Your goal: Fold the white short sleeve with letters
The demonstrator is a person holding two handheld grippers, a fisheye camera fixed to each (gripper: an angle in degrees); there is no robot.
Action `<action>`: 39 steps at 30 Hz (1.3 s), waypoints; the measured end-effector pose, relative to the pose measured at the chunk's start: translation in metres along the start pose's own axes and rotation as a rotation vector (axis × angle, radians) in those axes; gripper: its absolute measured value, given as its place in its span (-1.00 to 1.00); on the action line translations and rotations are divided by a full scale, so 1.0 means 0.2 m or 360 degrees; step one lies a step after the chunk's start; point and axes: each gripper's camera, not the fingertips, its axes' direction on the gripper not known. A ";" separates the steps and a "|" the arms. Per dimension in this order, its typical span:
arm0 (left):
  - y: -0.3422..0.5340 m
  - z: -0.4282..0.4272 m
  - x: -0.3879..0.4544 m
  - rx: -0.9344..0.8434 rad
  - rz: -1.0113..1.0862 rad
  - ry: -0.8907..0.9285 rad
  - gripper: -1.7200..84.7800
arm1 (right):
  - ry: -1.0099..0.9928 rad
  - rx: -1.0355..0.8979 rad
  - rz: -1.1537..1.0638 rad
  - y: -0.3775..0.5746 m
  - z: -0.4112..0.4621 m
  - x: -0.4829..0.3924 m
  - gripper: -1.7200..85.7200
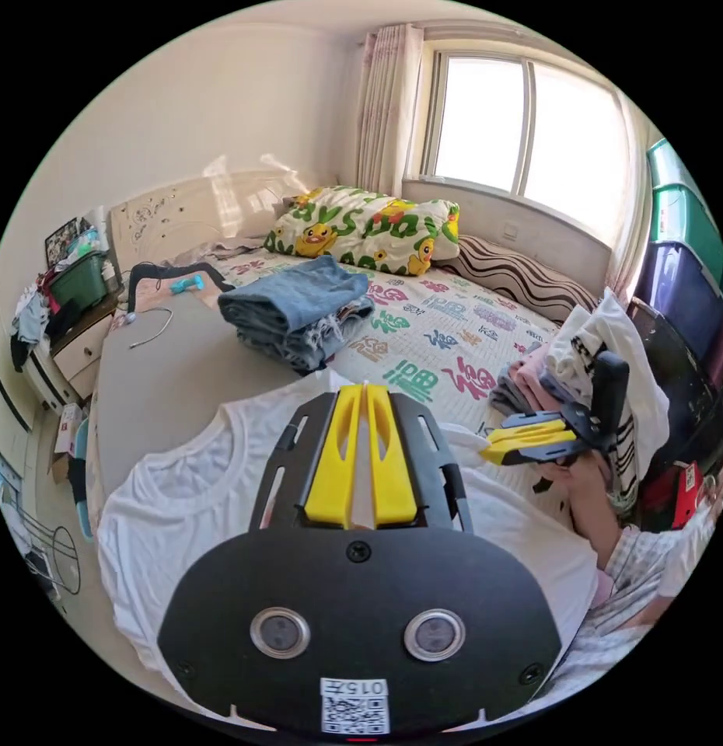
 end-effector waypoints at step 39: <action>0.17 0.67 -0.63 -0.0363 -0.0328 -0.0220 -0.81 | 0.0580 -0.0282 0.0064 0.14 0.55 -0.08 -0.85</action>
